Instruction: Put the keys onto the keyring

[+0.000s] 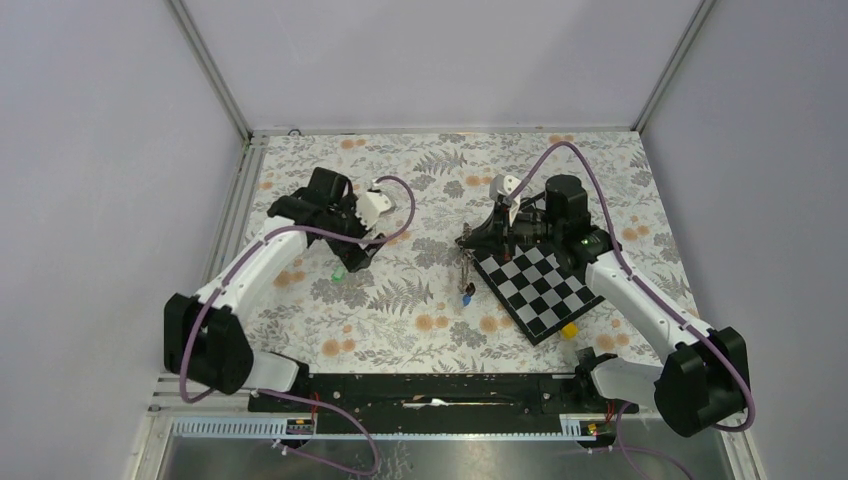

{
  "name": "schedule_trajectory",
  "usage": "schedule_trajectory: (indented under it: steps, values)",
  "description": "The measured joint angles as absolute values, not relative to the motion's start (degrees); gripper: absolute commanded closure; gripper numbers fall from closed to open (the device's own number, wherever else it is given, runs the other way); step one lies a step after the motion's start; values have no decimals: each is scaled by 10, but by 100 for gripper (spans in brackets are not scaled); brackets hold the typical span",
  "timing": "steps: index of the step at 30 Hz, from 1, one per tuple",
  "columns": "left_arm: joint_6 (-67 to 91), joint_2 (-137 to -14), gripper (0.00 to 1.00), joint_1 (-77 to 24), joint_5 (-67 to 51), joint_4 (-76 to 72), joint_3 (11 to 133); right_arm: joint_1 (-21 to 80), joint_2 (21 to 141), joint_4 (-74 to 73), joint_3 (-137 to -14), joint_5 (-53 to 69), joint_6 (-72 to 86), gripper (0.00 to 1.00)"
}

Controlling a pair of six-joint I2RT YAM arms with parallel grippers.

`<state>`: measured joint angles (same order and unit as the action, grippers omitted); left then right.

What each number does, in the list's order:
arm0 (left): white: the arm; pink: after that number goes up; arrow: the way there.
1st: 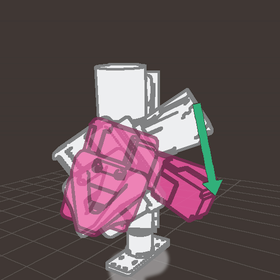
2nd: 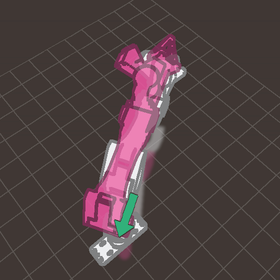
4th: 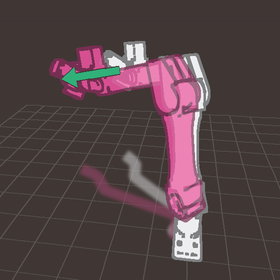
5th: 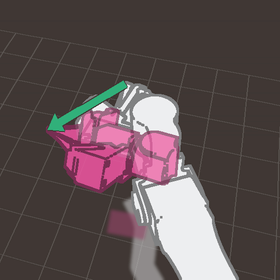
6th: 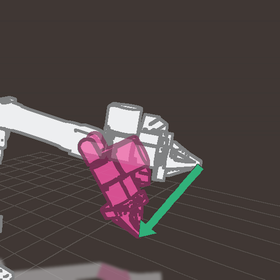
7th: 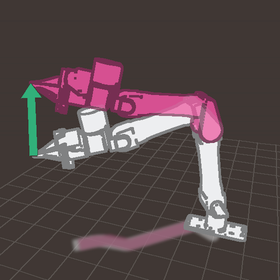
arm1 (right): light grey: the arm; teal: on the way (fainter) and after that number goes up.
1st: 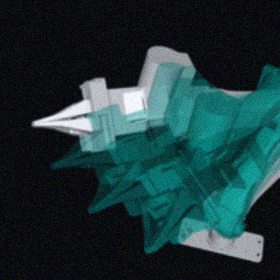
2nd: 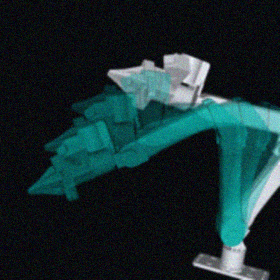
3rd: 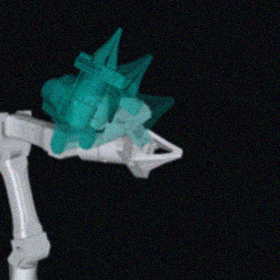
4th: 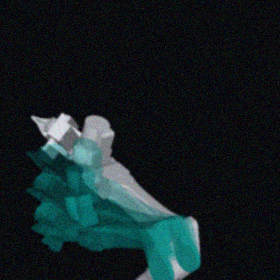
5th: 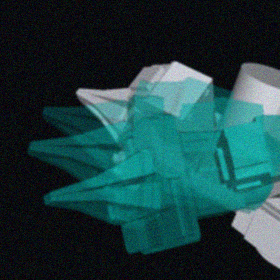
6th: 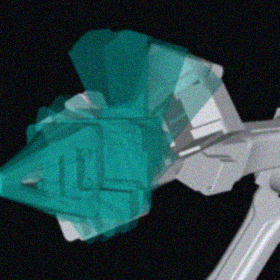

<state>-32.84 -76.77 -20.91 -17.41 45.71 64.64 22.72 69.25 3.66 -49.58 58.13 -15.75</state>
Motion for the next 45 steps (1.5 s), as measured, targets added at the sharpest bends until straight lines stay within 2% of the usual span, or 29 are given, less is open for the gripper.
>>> schedule_trajectory:
  steps: [11, 19, 33, 45]
  values:
    - [-353, -905, 24, -102, -127, 484, 665, 226, 686, 20, -496, 592, -176, 100]
    - [-486, -968, 35, -71, -173, 498, 671, 217, 689, 20, -496, 597, -178, 100]
    - [-661, -1072, 46, -63, -222, 536, 734, 183, 701, 56, -484, 623, -155, 100]
    - [-701, -1075, 69, -63, -230, 556, 734, 182, 705, 70, -475, 641, -150, 100]
